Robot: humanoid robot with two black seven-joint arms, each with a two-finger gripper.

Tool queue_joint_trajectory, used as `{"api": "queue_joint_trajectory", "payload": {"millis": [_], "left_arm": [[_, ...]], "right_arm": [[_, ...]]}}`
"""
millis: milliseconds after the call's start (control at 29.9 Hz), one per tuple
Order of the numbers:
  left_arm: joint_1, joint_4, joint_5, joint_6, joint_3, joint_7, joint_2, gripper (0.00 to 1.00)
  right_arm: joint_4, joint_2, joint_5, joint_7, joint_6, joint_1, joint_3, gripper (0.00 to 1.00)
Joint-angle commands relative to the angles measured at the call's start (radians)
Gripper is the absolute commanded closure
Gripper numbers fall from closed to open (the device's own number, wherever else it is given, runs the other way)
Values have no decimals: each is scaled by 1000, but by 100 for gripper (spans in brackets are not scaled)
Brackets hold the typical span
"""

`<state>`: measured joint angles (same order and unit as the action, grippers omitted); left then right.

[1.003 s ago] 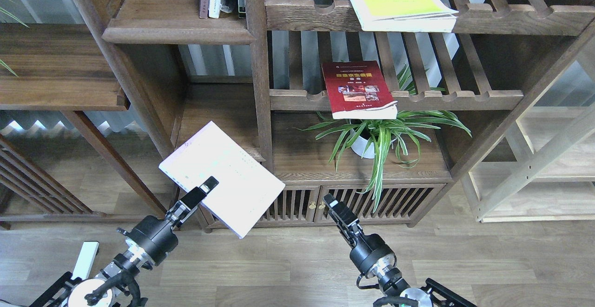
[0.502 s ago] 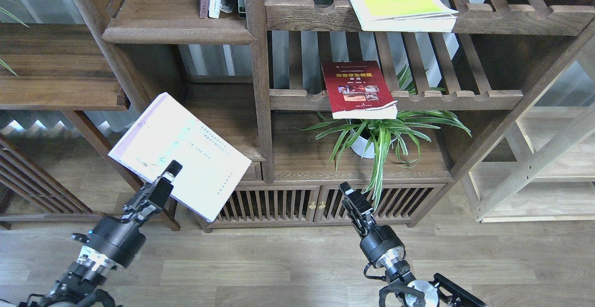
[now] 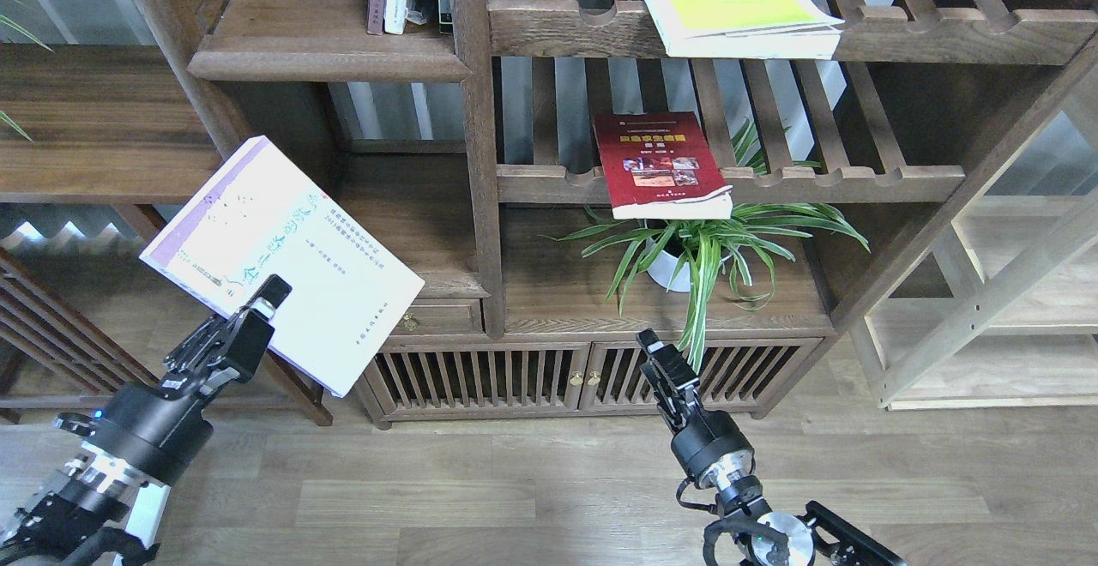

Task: Organize books on shelf
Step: 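Raise the white book with the left gripper to the top shelf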

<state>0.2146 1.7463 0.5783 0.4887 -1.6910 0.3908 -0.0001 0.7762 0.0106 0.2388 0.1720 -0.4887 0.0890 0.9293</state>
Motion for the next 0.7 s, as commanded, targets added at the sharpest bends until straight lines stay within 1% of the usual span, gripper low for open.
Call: {"api": "queue_joint_trajectory", "payload": {"millis": [0,100,268,568,669], "left_arm": [[-6,29,0,0,-55,68,0,99],[-38,29,1,0,-84,80,0,99],[-99,29,3,0,-114,79,0,99],[-280,27,3,0,-128,98,0,98],[-328,27,3,-31,-131,98,0,98]], "right_arm": [[0,-1,2,0,0,0,0,26],[0,-4,2,0,0,1,-1,26],[0,-6,4,0,0,3,0,26],[-6,-6,4,0,0,3,0,26],[-6,-3,5,0,0,3,2,26]]}}
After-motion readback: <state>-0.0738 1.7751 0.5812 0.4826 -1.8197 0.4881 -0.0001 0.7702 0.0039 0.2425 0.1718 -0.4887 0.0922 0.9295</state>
